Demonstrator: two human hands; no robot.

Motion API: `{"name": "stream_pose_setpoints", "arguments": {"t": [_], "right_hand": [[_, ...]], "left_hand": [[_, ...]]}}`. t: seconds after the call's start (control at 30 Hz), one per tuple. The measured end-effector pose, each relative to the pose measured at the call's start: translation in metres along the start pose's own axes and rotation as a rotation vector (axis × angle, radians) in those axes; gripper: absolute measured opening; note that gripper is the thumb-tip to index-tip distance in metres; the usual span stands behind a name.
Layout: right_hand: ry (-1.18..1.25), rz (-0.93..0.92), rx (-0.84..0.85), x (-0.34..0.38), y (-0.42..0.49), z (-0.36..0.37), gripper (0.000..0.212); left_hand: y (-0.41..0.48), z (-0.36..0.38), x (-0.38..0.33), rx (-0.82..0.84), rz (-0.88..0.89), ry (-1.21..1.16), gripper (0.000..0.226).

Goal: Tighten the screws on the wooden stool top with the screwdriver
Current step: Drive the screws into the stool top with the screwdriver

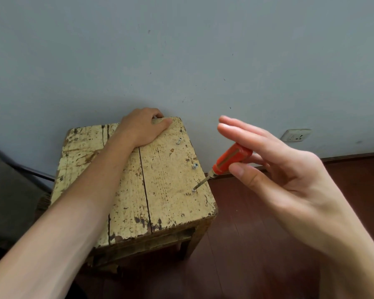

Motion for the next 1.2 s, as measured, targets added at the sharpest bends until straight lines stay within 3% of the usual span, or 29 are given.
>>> {"name": "stream_pose_setpoints", "arguments": {"t": [0.27, 0.6, 0.7, 0.87, 1.2], "right_hand": [[0.087, -0.014, -0.063, -0.004, 0.003, 0.002, 0.046], [-0.121, -0.144, -0.214, 0.002, 0.009, 0.009, 0.032], [-0.16, -0.148, -0.205, 0.002, 0.009, 0.005, 0.033], [-0.014, -0.043, -0.055, -0.004, 0.002, -0.001, 0.05], [-0.069, -0.079, -0.144, -0.003, 0.005, 0.004, 0.044]], "left_hand": [[0.001, 0.001, 0.001, 0.004, -0.012, 0.0, 0.054], [0.001, 0.001, 0.002, 0.011, -0.025, 0.006, 0.056], [0.001, 0.002, 0.003, 0.016, -0.023, 0.002, 0.057], [0.0, 0.0, 0.001, 0.018, -0.014, 0.001, 0.058], [-0.002, -0.001, 0.0, 0.014, -0.013, 0.003, 0.056]]}}
Point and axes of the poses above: each hand's wrist, its own y-axis towards the middle knuckle, its own z-axis out of the palm, x = y × z, the point moved 6 cm from there along y, towards the middle knuckle, and after that the axes turned 14 degrees about y, right-handed, at the moved point
